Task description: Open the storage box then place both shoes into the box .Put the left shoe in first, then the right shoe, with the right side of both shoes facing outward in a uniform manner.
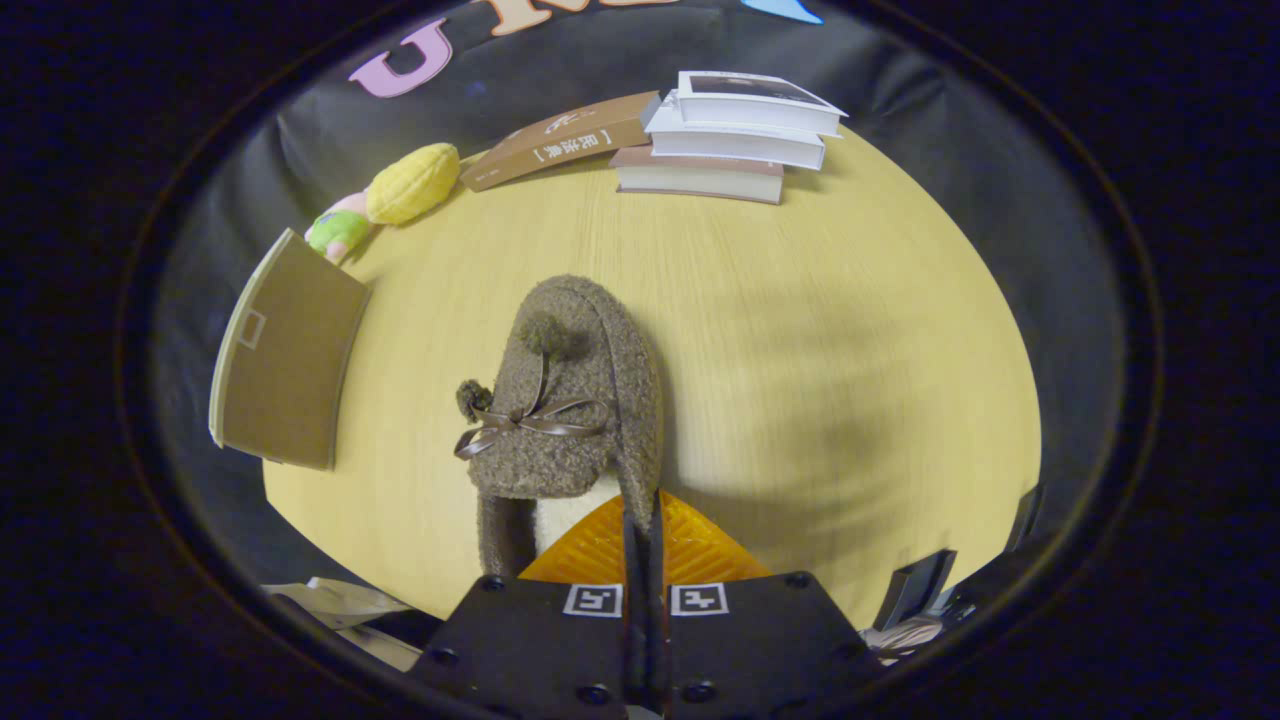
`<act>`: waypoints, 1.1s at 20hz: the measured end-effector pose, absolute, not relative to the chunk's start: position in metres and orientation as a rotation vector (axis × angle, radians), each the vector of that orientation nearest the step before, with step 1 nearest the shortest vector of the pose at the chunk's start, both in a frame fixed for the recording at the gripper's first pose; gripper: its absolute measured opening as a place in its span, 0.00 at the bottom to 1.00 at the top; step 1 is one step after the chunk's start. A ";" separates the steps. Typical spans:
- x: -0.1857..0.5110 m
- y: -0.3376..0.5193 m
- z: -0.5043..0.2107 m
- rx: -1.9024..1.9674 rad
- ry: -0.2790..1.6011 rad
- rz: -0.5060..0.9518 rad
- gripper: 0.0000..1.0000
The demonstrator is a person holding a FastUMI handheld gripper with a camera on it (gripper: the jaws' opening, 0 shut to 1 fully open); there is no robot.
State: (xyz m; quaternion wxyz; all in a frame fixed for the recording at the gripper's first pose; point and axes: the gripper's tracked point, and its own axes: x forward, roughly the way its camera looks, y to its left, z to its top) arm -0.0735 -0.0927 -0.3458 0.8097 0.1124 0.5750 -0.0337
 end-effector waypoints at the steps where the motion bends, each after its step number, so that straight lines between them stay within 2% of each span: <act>1: -0.073 -0.088 -0.341 0.264 1.224 -0.067 0.04; 11: -0.044 -0.024 -0.272 0.353 1.142 -0.002 0.04; 22: 0.001 0.086 -0.201 0.322 1.066 0.146 0.04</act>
